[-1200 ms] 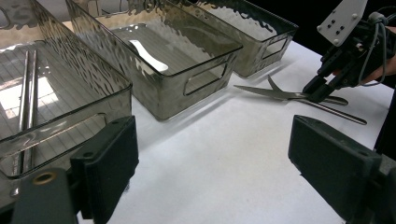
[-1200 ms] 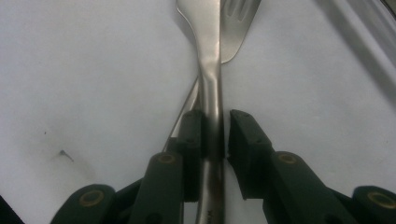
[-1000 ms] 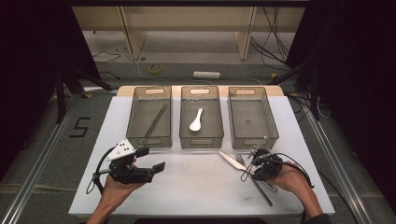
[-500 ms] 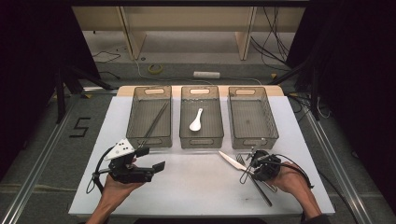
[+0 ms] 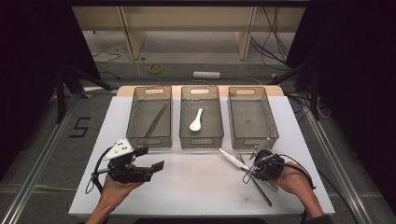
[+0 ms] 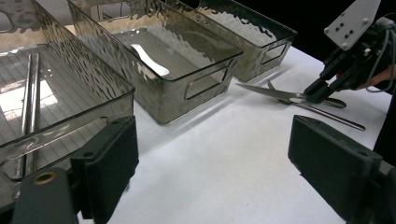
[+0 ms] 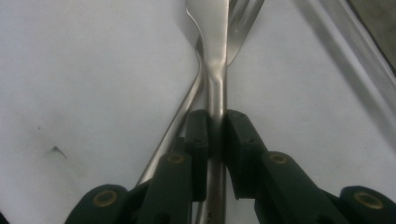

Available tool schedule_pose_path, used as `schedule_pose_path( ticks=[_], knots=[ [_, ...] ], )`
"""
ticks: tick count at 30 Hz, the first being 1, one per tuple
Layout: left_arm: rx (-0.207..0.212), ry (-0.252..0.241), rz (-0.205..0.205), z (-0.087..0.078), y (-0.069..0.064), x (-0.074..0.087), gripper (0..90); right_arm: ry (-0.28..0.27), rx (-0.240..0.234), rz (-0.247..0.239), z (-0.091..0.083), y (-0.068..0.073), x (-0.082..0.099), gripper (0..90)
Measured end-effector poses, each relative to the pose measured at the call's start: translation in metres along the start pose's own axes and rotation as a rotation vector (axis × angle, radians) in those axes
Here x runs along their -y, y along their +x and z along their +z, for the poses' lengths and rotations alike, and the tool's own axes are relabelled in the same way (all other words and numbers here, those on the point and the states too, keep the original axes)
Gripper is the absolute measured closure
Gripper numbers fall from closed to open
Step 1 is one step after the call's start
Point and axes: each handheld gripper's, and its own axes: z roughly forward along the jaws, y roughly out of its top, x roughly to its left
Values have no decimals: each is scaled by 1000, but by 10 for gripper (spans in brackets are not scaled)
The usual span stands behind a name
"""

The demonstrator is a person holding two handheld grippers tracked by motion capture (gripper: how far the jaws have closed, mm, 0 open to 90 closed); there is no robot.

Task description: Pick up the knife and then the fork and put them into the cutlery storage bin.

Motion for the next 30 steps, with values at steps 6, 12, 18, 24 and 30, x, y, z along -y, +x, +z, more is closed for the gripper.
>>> schedule_pose_path(
  ticks=[6, 12, 18, 24, 30],
  knots=[
    [-3, -3, -4, 0, 0, 0, 155, -50, -28, 10, -9, -2, 7, 804],
    [-5, -6, -5, -1, 0, 0, 155, -106, -66, 25, -17, -3, 11, 804],
    [-6, -7, -5, -1, 1, 0, 155, -209, -100, 56, -28, -9, 15, 805],
    [-8, -21, -13, -3, 2, 0, 155, -309, -103, 109, -37, -20, 18, 805],
    [-9, -30, -16, -4, 3, 0, 155, -343, -106, 148, -40, -29, 19, 805]
  ],
)
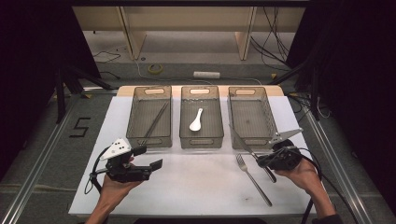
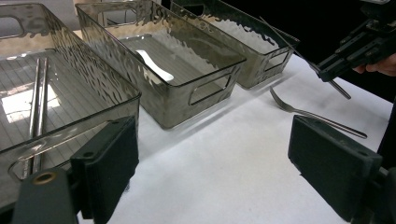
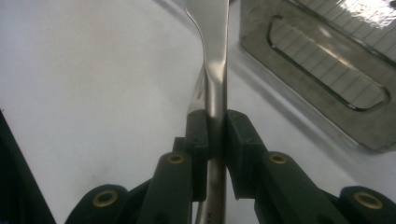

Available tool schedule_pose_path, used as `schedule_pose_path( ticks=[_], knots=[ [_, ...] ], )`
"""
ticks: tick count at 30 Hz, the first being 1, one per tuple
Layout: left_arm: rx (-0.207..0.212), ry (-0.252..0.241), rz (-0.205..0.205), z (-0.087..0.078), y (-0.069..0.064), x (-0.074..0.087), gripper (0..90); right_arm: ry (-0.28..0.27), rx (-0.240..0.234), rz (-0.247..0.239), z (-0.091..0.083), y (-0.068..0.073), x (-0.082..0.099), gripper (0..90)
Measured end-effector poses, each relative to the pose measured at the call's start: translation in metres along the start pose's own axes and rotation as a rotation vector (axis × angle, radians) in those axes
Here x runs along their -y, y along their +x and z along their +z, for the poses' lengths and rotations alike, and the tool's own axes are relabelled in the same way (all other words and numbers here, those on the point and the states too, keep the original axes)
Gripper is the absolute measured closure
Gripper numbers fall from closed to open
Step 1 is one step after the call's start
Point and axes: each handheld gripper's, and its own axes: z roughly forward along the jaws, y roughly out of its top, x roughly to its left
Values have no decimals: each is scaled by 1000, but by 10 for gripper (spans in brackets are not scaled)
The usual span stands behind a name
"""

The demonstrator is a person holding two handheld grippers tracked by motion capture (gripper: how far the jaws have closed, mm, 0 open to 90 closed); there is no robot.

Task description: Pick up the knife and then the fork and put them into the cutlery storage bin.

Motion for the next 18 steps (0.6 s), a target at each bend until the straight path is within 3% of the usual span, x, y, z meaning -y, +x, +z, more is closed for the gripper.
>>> schedule_pose_path(
  ticks=[18],
  knots=[
    [-2, -26, -3, -2, 0, 0, 155, -99, 58, 51, -12, -26, -33, 805]
  ],
)
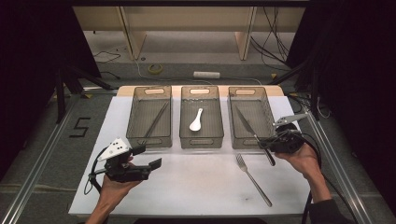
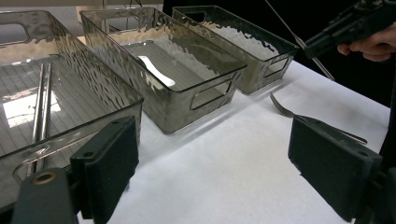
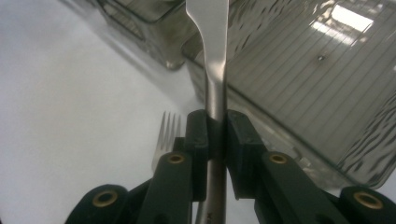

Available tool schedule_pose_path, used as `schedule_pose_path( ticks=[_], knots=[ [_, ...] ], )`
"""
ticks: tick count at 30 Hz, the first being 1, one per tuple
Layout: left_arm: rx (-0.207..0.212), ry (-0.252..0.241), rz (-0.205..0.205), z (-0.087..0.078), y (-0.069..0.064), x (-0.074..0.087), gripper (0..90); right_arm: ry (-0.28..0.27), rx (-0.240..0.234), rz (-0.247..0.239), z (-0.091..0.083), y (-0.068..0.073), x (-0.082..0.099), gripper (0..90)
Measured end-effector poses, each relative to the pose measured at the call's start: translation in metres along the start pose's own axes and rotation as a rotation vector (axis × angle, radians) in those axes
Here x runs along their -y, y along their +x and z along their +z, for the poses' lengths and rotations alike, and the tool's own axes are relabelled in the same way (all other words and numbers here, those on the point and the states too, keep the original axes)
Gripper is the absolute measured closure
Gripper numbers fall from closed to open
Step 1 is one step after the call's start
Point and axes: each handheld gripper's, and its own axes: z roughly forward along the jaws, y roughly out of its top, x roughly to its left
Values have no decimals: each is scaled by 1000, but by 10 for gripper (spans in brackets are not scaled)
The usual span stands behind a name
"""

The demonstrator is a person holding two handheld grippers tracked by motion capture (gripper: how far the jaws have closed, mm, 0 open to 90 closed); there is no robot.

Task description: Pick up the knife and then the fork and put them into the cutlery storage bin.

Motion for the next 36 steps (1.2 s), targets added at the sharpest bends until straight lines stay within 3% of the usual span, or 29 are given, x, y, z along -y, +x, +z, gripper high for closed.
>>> schedule_pose_path(
  ticks=[8, 17, 27, 36],
  knots=[
    [-2, -9, -2, -1, 1, 0, 154, -35, 33, 16, 1, -13, -27, 805],
    [-3, -8, 0, -1, 0, 0, 155, -36, 62, 39, 8, -23, -48, 805],
    [-7, -16, 1, -2, 0, 0, 155, -41, 89, 77, 18, -36, -65, 805],
    [-11, -21, 4, -2, 0, 0, 155, -26, 122, 120, 27, -47, -69, 804]
  ],
)
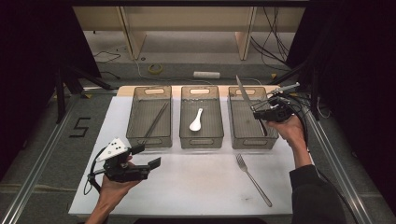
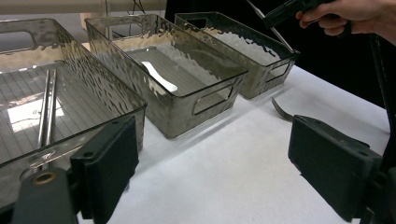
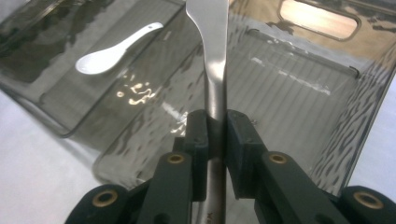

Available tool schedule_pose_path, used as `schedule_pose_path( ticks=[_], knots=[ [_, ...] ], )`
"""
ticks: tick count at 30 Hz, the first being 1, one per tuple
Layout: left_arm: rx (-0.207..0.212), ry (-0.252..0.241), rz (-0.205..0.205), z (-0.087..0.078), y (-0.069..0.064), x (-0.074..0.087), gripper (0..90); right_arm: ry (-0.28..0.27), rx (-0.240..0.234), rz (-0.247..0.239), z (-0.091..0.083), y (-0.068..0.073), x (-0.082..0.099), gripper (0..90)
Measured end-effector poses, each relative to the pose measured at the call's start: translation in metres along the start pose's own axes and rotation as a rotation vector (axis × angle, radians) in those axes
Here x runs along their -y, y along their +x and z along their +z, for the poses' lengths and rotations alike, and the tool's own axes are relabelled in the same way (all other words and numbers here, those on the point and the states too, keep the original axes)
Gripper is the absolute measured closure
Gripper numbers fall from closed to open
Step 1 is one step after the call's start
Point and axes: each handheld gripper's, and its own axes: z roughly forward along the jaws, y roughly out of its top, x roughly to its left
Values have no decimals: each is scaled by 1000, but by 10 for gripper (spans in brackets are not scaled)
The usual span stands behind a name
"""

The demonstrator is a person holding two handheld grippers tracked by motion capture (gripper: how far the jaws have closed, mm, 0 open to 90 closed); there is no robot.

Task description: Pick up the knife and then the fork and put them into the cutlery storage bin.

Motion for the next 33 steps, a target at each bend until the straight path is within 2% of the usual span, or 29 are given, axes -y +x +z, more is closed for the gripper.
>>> schedule_pose_path(
  ticks=[10, 33],
  knots=[
    [-2, -1, 3, 0, 0, 0, 155, 14, 28, 43, 15, -8, 1, 804],
    [0, -3, 3, 0, -1, 0, 154, 90, 78, 66, 38, -10, 13, 803]
  ],
)
